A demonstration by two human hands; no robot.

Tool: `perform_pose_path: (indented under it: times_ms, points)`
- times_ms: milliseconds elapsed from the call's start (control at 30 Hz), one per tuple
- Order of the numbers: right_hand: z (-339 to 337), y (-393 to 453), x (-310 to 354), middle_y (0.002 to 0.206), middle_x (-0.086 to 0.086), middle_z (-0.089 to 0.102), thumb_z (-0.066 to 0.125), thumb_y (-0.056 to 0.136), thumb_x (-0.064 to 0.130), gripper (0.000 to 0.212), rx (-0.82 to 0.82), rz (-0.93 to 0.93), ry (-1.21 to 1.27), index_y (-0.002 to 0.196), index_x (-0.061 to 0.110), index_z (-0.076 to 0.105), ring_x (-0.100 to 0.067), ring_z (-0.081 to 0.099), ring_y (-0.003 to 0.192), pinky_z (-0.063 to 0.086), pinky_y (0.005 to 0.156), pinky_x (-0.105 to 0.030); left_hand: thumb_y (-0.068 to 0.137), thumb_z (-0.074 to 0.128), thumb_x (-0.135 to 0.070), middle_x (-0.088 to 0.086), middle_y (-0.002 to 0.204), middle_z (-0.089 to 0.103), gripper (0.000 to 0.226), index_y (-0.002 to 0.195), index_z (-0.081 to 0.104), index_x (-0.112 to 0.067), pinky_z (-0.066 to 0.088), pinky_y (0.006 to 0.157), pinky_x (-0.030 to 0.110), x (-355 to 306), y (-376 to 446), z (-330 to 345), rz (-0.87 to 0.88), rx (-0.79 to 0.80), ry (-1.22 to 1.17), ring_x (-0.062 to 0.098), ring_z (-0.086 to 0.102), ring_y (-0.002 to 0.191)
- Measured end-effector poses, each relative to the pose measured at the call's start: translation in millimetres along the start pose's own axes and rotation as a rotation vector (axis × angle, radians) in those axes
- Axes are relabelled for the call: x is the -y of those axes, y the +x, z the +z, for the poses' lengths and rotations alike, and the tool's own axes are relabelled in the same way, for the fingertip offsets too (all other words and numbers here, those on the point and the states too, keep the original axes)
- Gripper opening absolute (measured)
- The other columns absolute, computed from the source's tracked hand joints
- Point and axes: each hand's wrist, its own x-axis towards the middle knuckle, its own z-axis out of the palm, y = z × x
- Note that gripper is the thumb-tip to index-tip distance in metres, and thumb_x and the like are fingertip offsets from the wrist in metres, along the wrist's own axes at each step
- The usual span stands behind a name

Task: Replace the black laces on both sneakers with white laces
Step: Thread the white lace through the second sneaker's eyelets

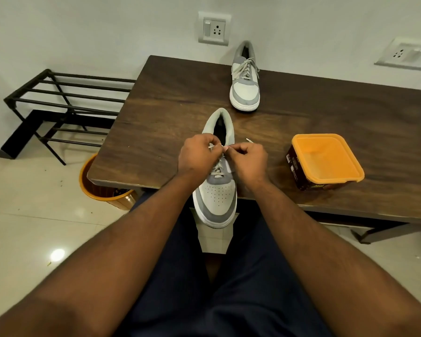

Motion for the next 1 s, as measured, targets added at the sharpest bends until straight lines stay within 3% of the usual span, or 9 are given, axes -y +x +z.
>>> perform_pose_path:
  times_ms: [133,300,400,533,700,867,1000]
  points:
    - [0.8,3.4,-9.5,0.078,-0.017,0.073,0.073,0.082,0.012,0.011,0.059,0.115,0.172,0.073,0.008,0.077,-0.017,0.062,0.069,0.057,0.075,-0.042,0.087,0.062,-0.027,0.000,0.079,0.072,0.010,0.087,0.071,-0.023,0.058,0.072,0.041,4.3,0.2,1.8,0.057,0.097,0.117,0.021,0.068,0.073]
    - [-7.4,2.8,-6.5,0.071,-0.006,0.070,0.066,0.088,0.003,0.010,0.117,0.156,0.250,0.090,-0.003,0.074,-0.002,0.060,0.055,0.049,0.057,-0.017,0.089,0.063,-0.015,-0.003,0.072,0.070,0.010,0.086,0.072,-0.016,0.059,0.068,0.031,6.5,2.2,6.1,0.033,0.096,-0.014,0.015,0.068,0.066]
    - [-8.6,2.2,-7.3,0.073,-0.004,0.072,0.065,0.089,0.003,0.011,0.133,0.171,0.288,0.093,-0.003,0.073,-0.006,0.064,0.060,0.052,0.060,-0.019,0.089,0.063,-0.012,-0.002,0.072,0.069,0.011,0.085,0.073,-0.013,0.052,0.064,0.024,4.9,0.8,9.0,0.026,0.061,-0.102,0.012,0.064,0.064]
    - [-9.1,1.2,-7.6,0.084,-0.012,0.073,0.065,0.090,0.005,0.012,0.136,0.176,0.291,0.094,-0.002,0.074,-0.014,0.067,0.072,0.057,0.074,-0.029,0.090,0.061,-0.016,-0.003,0.075,0.071,0.014,0.084,0.073,-0.017,0.057,0.069,0.030,2.8,-1.2,13.9,0.017,0.049,-0.054,0.012,0.066,0.068]
    - [-11.8,1.9,-7.7,0.083,-0.005,0.073,0.063,0.091,0.006,0.011,0.158,0.162,0.279,0.090,0.007,0.074,-0.009,0.067,0.073,0.056,0.073,-0.021,0.089,0.063,-0.016,-0.001,0.071,0.070,0.015,0.079,0.072,-0.020,0.060,0.071,0.037,-3.7,6.0,13.3,-0.050,0.099,-0.038,0.017,0.068,0.068]
    - [-9.3,5.7,-7.9,0.076,-0.005,0.066,0.065,0.087,-0.001,0.008,0.162,0.117,0.200,0.093,0.002,0.070,-0.009,0.058,0.069,0.051,0.069,-0.020,0.093,0.064,-0.032,-0.003,0.092,0.071,0.016,0.101,0.075,-0.027,0.052,0.070,0.030,-1.8,3.7,4.7,-0.042,0.166,0.089,0.018,0.068,0.082]
    - [-6.1,12.5,-5.8,0.072,0.001,0.065,0.066,0.089,0.007,0.008,0.132,0.039,0.000,0.090,0.001,0.070,-0.006,0.056,0.065,0.050,0.068,-0.023,0.087,0.070,-0.037,-0.002,0.125,0.045,0.030,0.116,0.068,-0.030,0.052,0.086,0.038,-0.6,-2.6,-4.8,0.022,0.156,0.232,0.020,0.059,0.102]
